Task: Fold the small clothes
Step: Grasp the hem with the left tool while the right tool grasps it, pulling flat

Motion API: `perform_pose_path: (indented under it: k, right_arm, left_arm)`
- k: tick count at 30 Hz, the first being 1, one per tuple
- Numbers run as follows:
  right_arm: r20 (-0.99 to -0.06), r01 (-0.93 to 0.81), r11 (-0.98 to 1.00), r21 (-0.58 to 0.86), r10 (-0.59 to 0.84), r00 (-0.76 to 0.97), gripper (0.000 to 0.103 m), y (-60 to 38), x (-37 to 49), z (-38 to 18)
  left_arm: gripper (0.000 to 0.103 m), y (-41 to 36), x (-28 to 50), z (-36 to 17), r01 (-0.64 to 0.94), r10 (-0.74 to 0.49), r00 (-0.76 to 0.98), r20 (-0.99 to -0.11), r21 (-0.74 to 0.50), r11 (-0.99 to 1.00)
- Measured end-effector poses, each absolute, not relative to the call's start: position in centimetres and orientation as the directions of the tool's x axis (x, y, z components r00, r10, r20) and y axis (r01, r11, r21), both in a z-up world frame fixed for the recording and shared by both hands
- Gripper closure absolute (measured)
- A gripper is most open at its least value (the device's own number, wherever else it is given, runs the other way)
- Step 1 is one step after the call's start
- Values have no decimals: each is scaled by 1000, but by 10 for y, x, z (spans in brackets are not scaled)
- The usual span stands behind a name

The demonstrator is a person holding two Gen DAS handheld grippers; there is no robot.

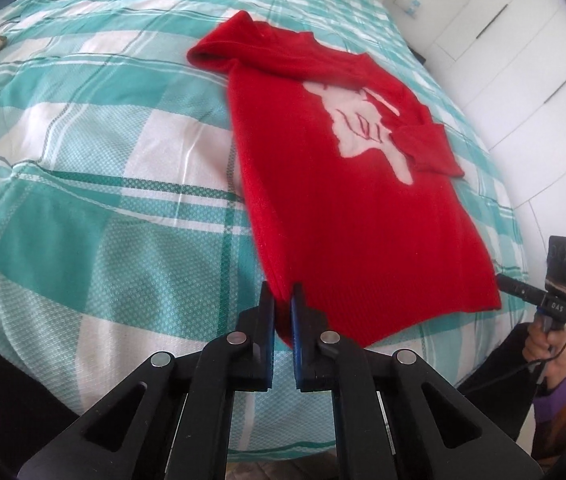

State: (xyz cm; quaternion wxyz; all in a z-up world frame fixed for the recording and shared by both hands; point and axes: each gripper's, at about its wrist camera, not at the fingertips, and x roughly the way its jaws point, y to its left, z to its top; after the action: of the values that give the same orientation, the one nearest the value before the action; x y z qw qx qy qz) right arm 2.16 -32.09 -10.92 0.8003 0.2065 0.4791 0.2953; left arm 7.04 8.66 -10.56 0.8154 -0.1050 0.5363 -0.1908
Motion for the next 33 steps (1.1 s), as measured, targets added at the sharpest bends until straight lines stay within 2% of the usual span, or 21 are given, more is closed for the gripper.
perform_pose_path:
  k: [2, 4, 6, 7, 10, 11, 12, 13, 14, 18, 19, 20, 22, 23, 27, 33]
  right_arm:
    - [-665, -269, 760, 591, 648, 370, 95, -322, 17, -110]
    - [-693, -223, 785, 578, 617, 373, 89, -324, 19, -120]
    - [-692, -156, 777, 610, 619, 371, 49, -332, 18, -133]
    - [-663, -130, 746, 653, 646, 379, 46, -337, 18, -139]
    - [-593, -106, 670, 735, 711, 379, 46, -334, 15, -148]
    - [-587, -106, 661, 743, 720, 371, 46, -330, 15, -150]
    - [-583, -113, 654, 748, 728, 361, 46, -324, 14, -152]
    - [-584, -118, 654, 747, 731, 354, 46, -318, 14, -153]
    - [-592, -121, 661, 740, 726, 350, 46, -312, 14, -153]
    - [-604, -129, 680, 722, 710, 361, 46, -302, 14, -152]
    - [-608, -131, 684, 717, 706, 363, 46, -301, 14, -151]
    - [-614, -135, 694, 708, 698, 367, 50, -300, 13, -151]
    - [-650, -141, 734, 664, 660, 377, 84, -296, 12, -148]
    - [-686, -125, 773, 622, 616, 387, 99, -296, 10, -146]
    - [-813, -47, 884, 465, 448, 372, 100, -301, -5, -133]
    - [-871, -15, 935, 355, 337, 357, 100, -300, -32, -120]
  left_arm:
    - [97, 84, 74, -114, 195, -422, 335, -842, -376, 906]
    - [96, 83, 76, -119, 193, -413, 331, -849, -367, 910]
    - [95, 87, 75, -121, 174, -427, 331, -842, -390, 904]
    - [94, 89, 74, -121, 168, -432, 331, -839, -398, 902]
    - [88, 92, 70, -119, 177, -435, 332, -837, -398, 900]
    - [75, 93, 69, -117, 182, -440, 336, -833, -401, 898]
    - [69, 96, 69, -114, 181, -451, 340, -825, -413, 893]
    - [52, 100, 68, -111, 173, -464, 351, -814, -430, 886]
    - [39, 104, 67, -108, 166, -475, 364, -801, -446, 879]
    - [36, 94, 69, -109, 184, -464, 355, -811, -426, 886]
    - [37, 87, 69, -111, 193, -447, 350, -823, -403, 894]
    - [52, 79, 68, -113, 205, -423, 346, -838, -372, 905]
    - [97, 64, 67, -120, 231, -361, 325, -874, -297, 927]
    - [99, 62, 66, -122, 221, -340, 334, -879, -278, 935]
    - [101, 78, 55, -112, 194, -315, 361, -878, -260, 946]
    - [101, 70, 42, -118, 241, -194, 377, -906, -107, 965]
